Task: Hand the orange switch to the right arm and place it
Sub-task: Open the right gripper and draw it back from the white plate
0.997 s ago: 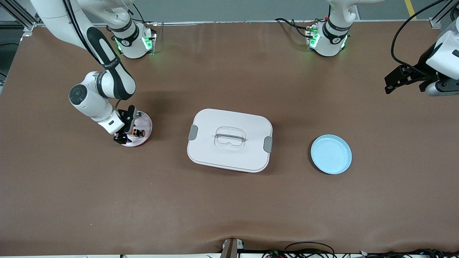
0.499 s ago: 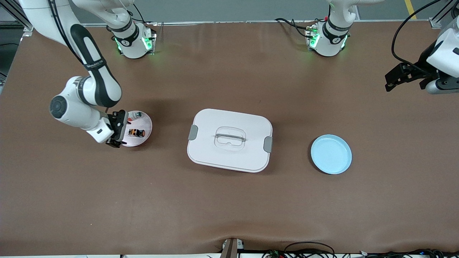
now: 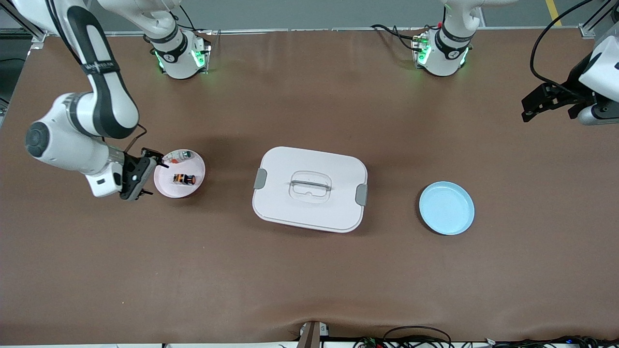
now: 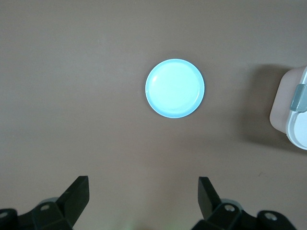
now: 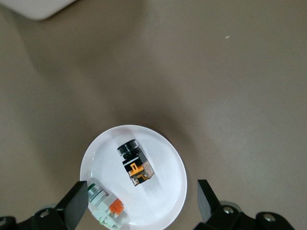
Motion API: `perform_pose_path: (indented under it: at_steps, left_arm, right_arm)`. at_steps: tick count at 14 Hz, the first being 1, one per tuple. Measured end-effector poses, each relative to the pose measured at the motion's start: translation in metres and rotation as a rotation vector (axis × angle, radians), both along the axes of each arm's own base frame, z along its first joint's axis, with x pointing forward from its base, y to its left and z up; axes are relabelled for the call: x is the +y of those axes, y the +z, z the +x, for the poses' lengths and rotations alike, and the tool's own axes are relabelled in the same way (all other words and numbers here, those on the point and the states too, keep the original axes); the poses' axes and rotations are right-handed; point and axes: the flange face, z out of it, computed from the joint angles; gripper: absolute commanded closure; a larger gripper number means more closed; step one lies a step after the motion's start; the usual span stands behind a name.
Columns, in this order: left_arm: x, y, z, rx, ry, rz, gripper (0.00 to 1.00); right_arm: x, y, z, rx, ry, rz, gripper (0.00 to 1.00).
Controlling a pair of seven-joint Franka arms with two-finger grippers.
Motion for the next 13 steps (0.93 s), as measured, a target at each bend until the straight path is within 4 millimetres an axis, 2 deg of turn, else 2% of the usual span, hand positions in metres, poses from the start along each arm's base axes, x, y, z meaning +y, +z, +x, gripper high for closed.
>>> perform_pose_path:
  at_steps: [3, 5, 10, 13]
  left_arm:
    - [0.0, 0.0, 0.0, 0.0, 0.0, 0.0, 0.0]
    - [0.0, 0.0, 0.0, 0.0, 0.0, 0.0, 0.0]
    - [0.0, 0.0, 0.0, 0.001, 0.0, 0.0, 0.0]
    - [0.0, 0.0, 0.0, 0.001, 0.0, 0.0, 0.0]
  right_arm:
    - [-0.04, 0.052, 0.013, 0.011, -0.04, -0.047, 0.0]
    - [-0.058, 0.087, 0.018, 0.036, -0.083, -0.063, 0.0]
    - [-0.064, 0.178, 0.03, 0.032, -0.248, -0.159, 0.0]
    - [-0.069, 0.215, 0.027, 0.056, -0.412, -0.179, 0.0]
